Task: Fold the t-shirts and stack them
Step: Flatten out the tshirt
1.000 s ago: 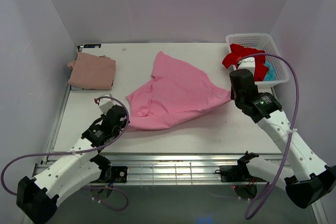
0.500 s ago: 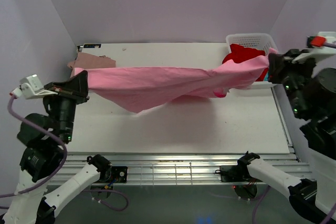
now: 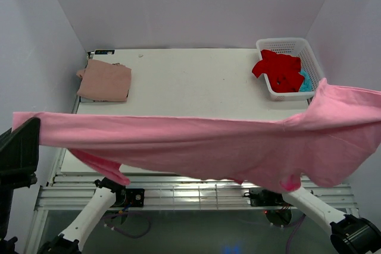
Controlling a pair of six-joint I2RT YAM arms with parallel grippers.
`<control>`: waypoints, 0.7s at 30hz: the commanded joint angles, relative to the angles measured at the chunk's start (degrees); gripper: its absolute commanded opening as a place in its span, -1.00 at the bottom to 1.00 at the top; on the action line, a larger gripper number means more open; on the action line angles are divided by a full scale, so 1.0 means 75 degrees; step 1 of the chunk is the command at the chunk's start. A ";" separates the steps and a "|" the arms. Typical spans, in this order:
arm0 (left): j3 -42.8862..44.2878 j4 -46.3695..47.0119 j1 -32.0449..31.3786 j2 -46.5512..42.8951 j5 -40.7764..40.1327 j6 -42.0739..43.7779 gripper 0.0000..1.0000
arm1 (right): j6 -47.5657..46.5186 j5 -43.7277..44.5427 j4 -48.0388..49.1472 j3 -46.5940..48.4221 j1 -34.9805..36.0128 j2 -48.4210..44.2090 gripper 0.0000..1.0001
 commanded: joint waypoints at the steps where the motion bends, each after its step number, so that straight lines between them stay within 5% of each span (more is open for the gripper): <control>1: 0.0174 -0.1033 0.0456 0.0636 0.0926 -0.0111 -1.00 | -0.0053 0.0045 0.0411 -0.0234 -0.0008 0.0188 -0.85; 6: -0.2994 -0.0260 0.0456 0.0343 -0.0303 -0.0310 -1.00 | -0.0251 0.0653 0.1288 -0.1638 -0.0007 0.0375 -0.85; 12: -0.6582 0.1354 0.0456 0.1361 -0.1425 -0.1141 -1.00 | -0.1000 0.1521 0.2812 -0.4469 0.0063 0.1194 -0.85; 18: -0.7878 0.2949 0.0456 0.4054 -0.2788 -0.1412 -1.00 | -0.1108 0.1640 0.5682 -0.7589 -0.0323 0.2939 -0.85; 21: -0.7984 0.3943 0.0491 0.5434 -0.3257 -0.1296 -1.00 | -0.1049 0.1369 0.7054 -0.7981 -0.0698 0.4426 -0.85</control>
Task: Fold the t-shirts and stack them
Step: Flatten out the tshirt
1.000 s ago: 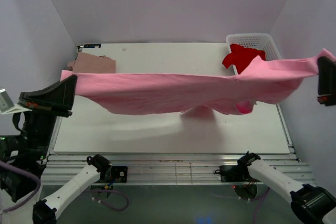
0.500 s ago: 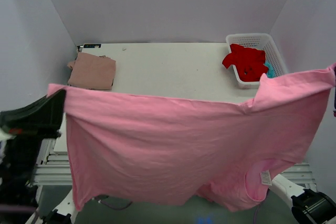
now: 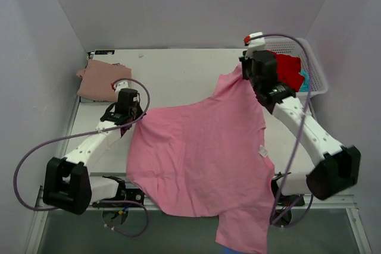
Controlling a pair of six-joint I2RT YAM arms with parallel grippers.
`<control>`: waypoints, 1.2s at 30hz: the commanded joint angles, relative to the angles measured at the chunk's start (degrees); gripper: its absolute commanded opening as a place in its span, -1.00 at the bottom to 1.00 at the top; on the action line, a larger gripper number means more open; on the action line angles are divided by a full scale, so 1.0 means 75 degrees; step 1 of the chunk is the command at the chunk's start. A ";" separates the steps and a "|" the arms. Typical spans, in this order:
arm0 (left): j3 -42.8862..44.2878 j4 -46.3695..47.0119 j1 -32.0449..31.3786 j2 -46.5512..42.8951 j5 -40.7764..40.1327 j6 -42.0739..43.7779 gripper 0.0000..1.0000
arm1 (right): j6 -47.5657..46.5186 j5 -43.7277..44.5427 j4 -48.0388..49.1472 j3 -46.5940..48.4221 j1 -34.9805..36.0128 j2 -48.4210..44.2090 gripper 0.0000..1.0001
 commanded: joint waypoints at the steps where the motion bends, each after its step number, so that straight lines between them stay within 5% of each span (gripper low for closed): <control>1: 0.0144 0.1977 0.0066 0.0875 -0.1124 0.0068 -1.00 | -0.0192 0.0203 0.2122 -0.0140 -0.0398 0.1471 -0.85; 6: 0.0833 0.3313 0.0090 0.2994 -0.1757 0.0853 -1.00 | -0.0415 0.0778 0.2685 0.1043 -0.0632 0.4008 -0.85; 8: 0.1394 0.3339 0.0090 0.3467 -0.1933 0.1135 -0.79 | -0.0380 0.1000 0.2803 0.1664 -0.0704 0.4887 -0.85; 9: 0.1502 0.3501 0.0090 0.3654 -0.1992 0.1217 -0.51 | -0.0415 0.0978 0.2699 0.1945 -0.0785 0.5157 -0.82; 11: 0.1818 0.3667 0.0078 0.3937 -0.2155 0.1439 -0.10 | -0.0590 0.0733 0.2372 0.2937 -0.0856 0.5837 -0.29; 12: 0.1901 0.3667 0.0078 0.3984 -0.2273 0.1452 0.36 | -0.0637 0.0639 0.1975 0.3245 -0.0926 0.6106 0.08; 13: 0.1960 0.3679 0.0066 0.3903 -0.2390 0.1475 0.43 | -0.0661 0.0510 0.1797 0.3504 -0.0950 0.6167 0.10; 20: 0.1832 0.3538 -0.0016 0.2675 -0.3282 0.1395 0.43 | -0.0814 0.1541 0.1387 0.2923 -0.0962 0.5173 0.08; 24: 0.1504 0.3538 -0.0424 0.1993 -0.2372 0.1020 0.31 | -0.0009 0.1213 -0.0041 0.2745 -0.0962 0.4750 -0.01; 26: 0.1375 0.3573 -0.0822 0.1922 -0.2262 0.1042 0.14 | 0.0462 0.1038 -0.0918 0.2570 -0.0950 0.4645 -0.15; 27: 0.1328 0.3596 -0.1242 0.1957 -0.2355 0.1146 -0.02 | 0.0812 0.0712 -0.1027 0.2151 -0.0950 0.4458 -0.51; 28: 0.1246 0.3620 -0.1409 0.2027 -0.2472 0.1205 -0.25 | 0.0966 0.0592 -0.1075 0.1892 -0.0938 0.4352 -0.76; 29: 0.1234 0.3609 -0.1538 0.2143 -0.2508 0.1206 -0.70 | 0.1095 0.0487 -0.1006 0.1622 -0.0938 0.4247 -0.84; 30: 0.1234 0.3550 -0.1667 0.2423 -0.2509 0.1206 -0.96 | 0.1166 0.0288 -0.0901 0.1364 -0.0938 0.4118 -0.85; 36: 0.1538 0.3198 -0.1692 0.3268 -0.1327 0.0679 -1.00 | 0.1343 -0.0158 -0.1075 0.0916 -0.0950 0.4607 -0.85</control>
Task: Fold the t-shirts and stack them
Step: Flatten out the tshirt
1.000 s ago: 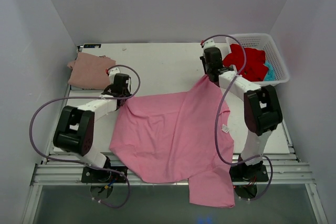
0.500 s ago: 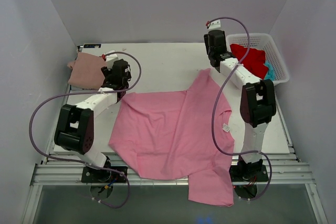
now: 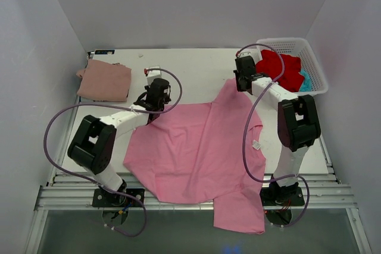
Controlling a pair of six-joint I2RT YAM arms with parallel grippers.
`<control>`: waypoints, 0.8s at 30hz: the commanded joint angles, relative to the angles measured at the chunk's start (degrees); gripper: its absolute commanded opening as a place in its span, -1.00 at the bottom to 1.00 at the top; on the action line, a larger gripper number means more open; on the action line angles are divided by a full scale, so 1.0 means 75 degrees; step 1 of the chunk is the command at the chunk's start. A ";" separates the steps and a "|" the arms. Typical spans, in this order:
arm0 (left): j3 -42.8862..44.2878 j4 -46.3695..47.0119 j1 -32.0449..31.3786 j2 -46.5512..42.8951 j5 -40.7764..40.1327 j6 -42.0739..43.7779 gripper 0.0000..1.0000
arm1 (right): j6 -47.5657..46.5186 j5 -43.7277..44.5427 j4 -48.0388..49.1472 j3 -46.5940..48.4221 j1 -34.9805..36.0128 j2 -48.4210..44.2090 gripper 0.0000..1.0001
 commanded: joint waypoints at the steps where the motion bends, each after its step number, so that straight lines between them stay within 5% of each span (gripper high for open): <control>1: 0.0151 -0.0244 0.0086 0.0375 0.0924 -0.0286 -1.00 | 0.0361 -0.0438 -0.0175 0.0089 0.0006 0.0257 -0.85; 11: 0.0632 -0.0266 -0.0125 0.1489 0.1500 -0.0485 -1.00 | 0.0396 -0.0732 -0.0818 0.0628 0.0006 0.1394 -0.85; 24: 0.0000 -0.0981 -0.0125 0.2005 0.1430 -0.1106 -1.00 | 0.0958 0.0603 -0.2646 0.0570 -0.0006 0.1536 -0.85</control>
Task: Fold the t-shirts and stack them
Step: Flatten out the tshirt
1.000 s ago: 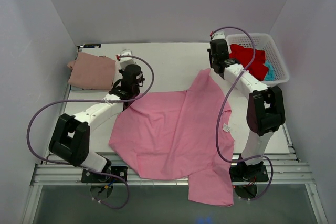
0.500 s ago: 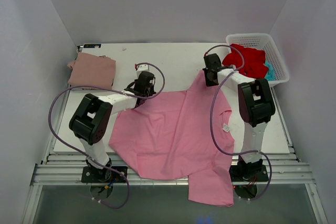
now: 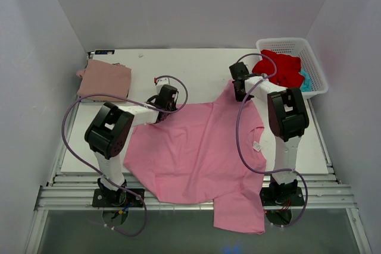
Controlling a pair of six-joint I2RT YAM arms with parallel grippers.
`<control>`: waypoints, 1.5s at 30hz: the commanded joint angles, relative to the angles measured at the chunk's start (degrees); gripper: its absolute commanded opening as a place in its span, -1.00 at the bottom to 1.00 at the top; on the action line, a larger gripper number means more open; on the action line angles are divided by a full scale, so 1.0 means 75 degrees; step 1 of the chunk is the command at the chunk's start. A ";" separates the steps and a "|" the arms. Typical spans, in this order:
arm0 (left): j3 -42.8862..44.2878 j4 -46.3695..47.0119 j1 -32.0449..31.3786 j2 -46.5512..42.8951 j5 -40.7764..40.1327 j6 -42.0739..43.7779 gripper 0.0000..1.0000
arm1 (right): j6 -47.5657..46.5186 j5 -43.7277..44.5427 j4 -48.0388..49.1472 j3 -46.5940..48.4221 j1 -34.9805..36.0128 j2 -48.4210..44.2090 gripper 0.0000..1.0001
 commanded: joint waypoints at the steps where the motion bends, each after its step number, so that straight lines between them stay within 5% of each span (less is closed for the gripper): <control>1: -0.0382 -0.0635 -0.0005 0.0018 -0.0024 -0.0308 -1.00 | 0.0300 0.0534 -0.1190 -0.0051 -0.0044 0.0000 -0.85; 27: -0.1063 -0.1540 0.0967 -0.1235 -0.0600 -0.0625 -1.00 | 0.0593 0.0875 -0.2516 -0.0602 -0.0606 -0.0620 -0.85; 37: 0.0248 -0.0647 0.0873 -0.1271 0.0174 0.0558 -1.00 | -0.0391 -0.0999 -0.0934 0.0697 -0.0536 -0.1934 -0.72; 45: 0.0590 -0.0870 0.0780 -0.1118 0.0408 0.0290 -1.00 | -0.0626 -0.2652 -0.0887 0.2641 -0.0536 -0.0576 -0.69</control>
